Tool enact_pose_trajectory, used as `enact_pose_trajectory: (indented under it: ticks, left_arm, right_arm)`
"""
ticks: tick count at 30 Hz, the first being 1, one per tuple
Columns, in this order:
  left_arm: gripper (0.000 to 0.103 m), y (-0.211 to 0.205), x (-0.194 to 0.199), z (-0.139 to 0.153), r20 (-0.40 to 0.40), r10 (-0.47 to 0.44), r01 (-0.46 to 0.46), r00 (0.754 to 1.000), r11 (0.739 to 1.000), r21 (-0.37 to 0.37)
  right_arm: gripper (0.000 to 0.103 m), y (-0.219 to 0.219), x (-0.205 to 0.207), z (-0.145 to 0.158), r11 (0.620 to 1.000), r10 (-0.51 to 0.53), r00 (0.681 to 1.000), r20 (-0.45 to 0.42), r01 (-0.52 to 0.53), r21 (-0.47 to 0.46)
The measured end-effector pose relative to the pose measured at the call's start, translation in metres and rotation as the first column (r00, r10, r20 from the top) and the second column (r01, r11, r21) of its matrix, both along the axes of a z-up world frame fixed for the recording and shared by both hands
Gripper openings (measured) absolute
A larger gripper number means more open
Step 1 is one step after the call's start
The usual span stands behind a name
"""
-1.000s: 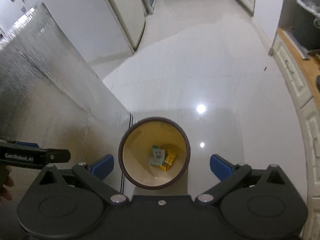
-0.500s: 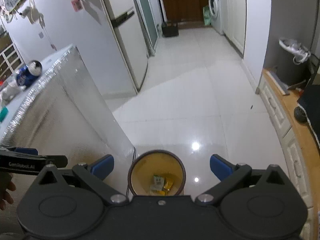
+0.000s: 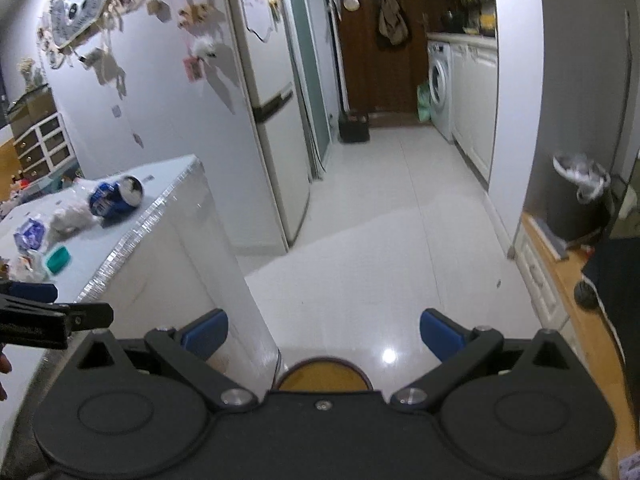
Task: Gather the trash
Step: 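Move both empty tools back toward the table of trash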
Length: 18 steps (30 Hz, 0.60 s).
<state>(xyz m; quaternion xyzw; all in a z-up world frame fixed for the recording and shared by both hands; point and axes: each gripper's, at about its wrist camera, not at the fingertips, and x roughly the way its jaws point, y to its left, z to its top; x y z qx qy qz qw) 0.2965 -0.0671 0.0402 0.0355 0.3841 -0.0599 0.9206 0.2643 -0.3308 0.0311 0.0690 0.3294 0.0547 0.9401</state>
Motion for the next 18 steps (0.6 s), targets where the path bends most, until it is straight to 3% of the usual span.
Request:
enact_pose_trajectory:
  ticks: [7, 18]
  left_arm:
    - [0.103, 0.029, -0.027, 0.036, 0.120, 0.050, -0.051, 0.991, 0.999, -0.002]
    - [0.103, 0.099, -0.045, 0.081, 0.243, 0.127, -0.130, 0.962, 0.992, -0.006]
  right_arm:
    - [0.103, 0.025, -0.007, 0.030, 0.999, 0.042, 0.995, 0.096, -0.044, 0.019]
    - [0.103, 0.090, 0.000, 0.061, 0.988, 0.120, 0.967, 0.227, -0.138, 0.067]
